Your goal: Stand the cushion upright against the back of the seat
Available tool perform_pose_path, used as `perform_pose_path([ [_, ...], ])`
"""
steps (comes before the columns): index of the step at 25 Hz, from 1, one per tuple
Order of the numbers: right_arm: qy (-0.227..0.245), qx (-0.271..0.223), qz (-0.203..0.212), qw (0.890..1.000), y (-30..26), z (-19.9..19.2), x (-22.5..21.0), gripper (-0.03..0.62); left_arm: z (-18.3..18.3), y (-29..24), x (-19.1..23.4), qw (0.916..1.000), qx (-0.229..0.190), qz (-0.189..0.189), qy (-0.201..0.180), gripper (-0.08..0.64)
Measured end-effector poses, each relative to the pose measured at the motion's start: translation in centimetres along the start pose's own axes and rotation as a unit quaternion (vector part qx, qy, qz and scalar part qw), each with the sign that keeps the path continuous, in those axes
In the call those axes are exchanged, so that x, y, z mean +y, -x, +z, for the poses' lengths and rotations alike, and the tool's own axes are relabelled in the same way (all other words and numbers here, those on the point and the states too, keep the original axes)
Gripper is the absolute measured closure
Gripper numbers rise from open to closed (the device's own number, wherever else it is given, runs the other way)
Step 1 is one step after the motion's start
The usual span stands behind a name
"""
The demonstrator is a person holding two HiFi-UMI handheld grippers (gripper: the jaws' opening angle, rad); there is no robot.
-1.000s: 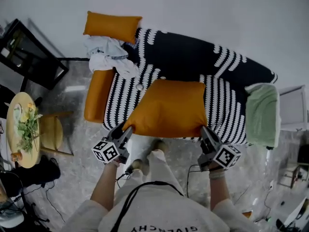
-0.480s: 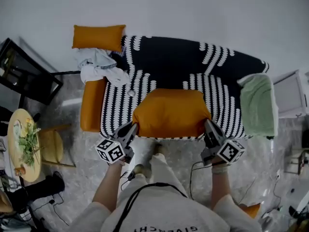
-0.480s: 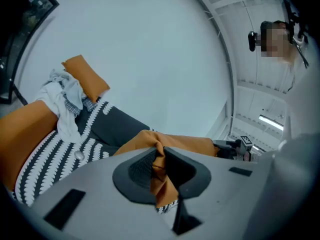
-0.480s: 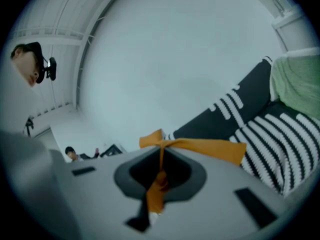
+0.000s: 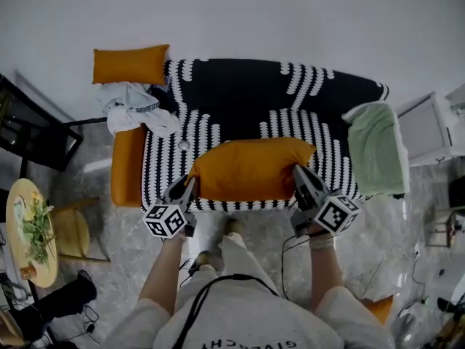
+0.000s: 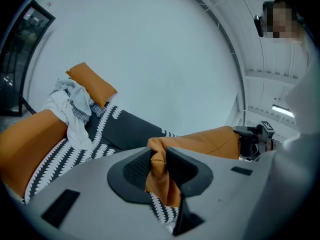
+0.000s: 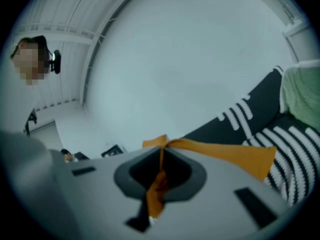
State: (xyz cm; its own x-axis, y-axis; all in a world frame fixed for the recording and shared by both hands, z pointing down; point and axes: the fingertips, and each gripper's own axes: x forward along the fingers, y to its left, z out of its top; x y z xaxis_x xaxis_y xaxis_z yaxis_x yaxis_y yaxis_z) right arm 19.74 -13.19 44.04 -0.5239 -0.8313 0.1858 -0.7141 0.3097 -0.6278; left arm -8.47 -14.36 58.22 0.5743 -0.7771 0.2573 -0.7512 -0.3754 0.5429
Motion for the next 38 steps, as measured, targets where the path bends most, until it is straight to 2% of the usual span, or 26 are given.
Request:
perform_pose_path([
  [2,0.0,-0.002,0.006,1.0,-0.8,0.0,0.2,0.563,0.8,0.8,0.9,0.9995,-0.012,0.022,-0.021,0.433],
  [4,0.009,0.003,0.017,1.0,-2.0,0.0,0.7,0.563,2.0,1.8,1.2,0.9971,-0.026,0.044,-0.057,0.419],
  [8,0.016,0.023,0.033,0.999,-4.8,-0.2,2.3,0.563,5.8,3.8,0.4,0.9874,-0.074,0.077,-0.117,0.416],
  [10,0.011,0.031,0.043,0.999,-6.3,-0.5,3.1,0.563,7.7,4.0,-1.4,0.9846,-0.096,0.062,-0.132,0.416],
  [12,0.01,0.041,0.051,0.998,-7.8,-0.9,3.8,0.563,8.8,3.4,-4.1,0.9841,-0.105,0.024,-0.141,0.416],
  [14,0.007,0.053,0.059,0.997,-9.3,-1.3,4.6,0.563,9.2,2.4,-7.0,0.9825,-0.101,-0.017,-0.155,0.416],
  [17,-0.008,0.074,0.073,0.995,-11.4,-2.1,5.9,0.563,9.0,0.9,-10.8,0.9749,-0.086,-0.063,-0.195,0.416],
  [20,-0.029,0.098,0.095,0.99,-13.3,-3.0,7.2,0.563,8.7,-0.5,-12.6,0.968,-0.073,-0.074,-0.229,0.414],
  [22,-0.034,0.112,0.108,0.987,-14.5,-3.5,7.8,0.563,8.8,-1.2,-13.0,0.9667,-0.066,-0.07,-0.237,0.395],
  [26,-0.034,0.159,0.136,0.977,-16.7,-5.2,9.0,0.563,8.4,-2.5,-12.2,0.9725,-0.04,-0.042,-0.226,0.367],
  [33,0.002,0.233,0.17,0.958,-20.4,-8.2,10.8,0.563,8.8,-3.9,-8.4,0.9653,-0.001,0.055,-0.255,0.362],
  [35,0.005,0.249,0.178,0.952,-21.3,-8.8,11.3,0.563,9.0,-3.9,-7.4,0.959,0.012,0.082,-0.271,0.362],
  [38,0.016,0.276,0.182,0.944,-22.6,-10.1,12.1,0.563,9.1,-3.8,-6.2,0.9375,0.036,0.124,-0.323,0.362],
])
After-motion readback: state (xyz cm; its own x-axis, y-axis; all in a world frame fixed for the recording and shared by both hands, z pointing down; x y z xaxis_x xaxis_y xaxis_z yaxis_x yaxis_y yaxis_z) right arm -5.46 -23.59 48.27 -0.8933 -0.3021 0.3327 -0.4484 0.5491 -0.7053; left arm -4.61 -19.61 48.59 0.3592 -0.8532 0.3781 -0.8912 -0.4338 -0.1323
